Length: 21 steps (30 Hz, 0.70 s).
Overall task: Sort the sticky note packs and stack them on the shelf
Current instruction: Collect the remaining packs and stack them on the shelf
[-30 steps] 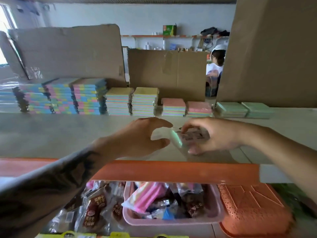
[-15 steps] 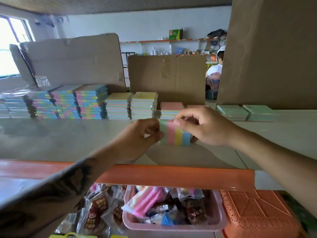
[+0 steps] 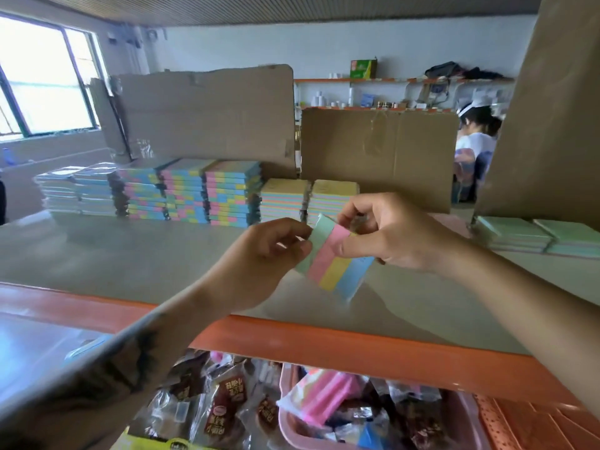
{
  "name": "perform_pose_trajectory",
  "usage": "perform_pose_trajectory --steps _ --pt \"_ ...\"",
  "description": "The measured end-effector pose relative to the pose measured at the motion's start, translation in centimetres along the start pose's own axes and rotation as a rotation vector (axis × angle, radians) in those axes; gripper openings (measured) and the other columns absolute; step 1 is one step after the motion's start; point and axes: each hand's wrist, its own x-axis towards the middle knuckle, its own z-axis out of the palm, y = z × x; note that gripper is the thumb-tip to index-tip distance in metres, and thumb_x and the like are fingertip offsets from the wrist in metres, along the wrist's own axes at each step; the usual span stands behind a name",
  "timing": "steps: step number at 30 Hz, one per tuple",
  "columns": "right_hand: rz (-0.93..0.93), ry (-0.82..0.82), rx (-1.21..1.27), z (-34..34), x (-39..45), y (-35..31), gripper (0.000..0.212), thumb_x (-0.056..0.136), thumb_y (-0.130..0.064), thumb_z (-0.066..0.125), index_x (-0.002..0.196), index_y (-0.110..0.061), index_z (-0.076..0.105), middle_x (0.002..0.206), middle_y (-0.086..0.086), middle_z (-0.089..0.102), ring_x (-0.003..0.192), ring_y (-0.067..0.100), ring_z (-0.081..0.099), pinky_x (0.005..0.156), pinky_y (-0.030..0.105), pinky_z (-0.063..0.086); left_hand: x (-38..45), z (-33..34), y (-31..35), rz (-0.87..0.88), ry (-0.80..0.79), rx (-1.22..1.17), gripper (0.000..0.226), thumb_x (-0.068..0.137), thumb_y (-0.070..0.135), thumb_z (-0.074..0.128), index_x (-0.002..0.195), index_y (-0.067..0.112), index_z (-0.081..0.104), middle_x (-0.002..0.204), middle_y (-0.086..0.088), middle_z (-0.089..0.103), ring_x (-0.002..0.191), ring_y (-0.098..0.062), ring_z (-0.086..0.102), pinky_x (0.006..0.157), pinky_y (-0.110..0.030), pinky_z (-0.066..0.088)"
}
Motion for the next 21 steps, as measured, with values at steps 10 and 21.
perform_pose_trajectory --steps 10,21 --pt "0.185 0.209 0.443 9.3 5.0 -5.0 0.052 0.060 -0.037 0.093 0.071 -0.024 0.044 0.077 0.004 0.072 0.066 0.020 0.069 0.056 0.030 0.049 -3.2 -7.5 -1.8 -0.092 0.265 0.283 0.077 0.073 0.058 0.082 0.140 0.047 0.043 0.124 0.021 0.062 0.115 -0.004 0.059 0.096 -0.037 0.051" --pt "0.216 0.279 0.750 18.0 10.3 -8.2 0.049 0.074 -0.018 0.091 0.063 -0.024 0.044 0.087 0.016 0.065 0.077 0.028 0.065 0.077 0.048 0.062 -2.2 -16.0 -3.0 -0.177 0.160 0.483 0.089 0.051 0.075 0.077 0.131 0.044 0.055 0.118 0.021 0.063 0.106 -0.005 0.062 0.085 -0.031 0.050"
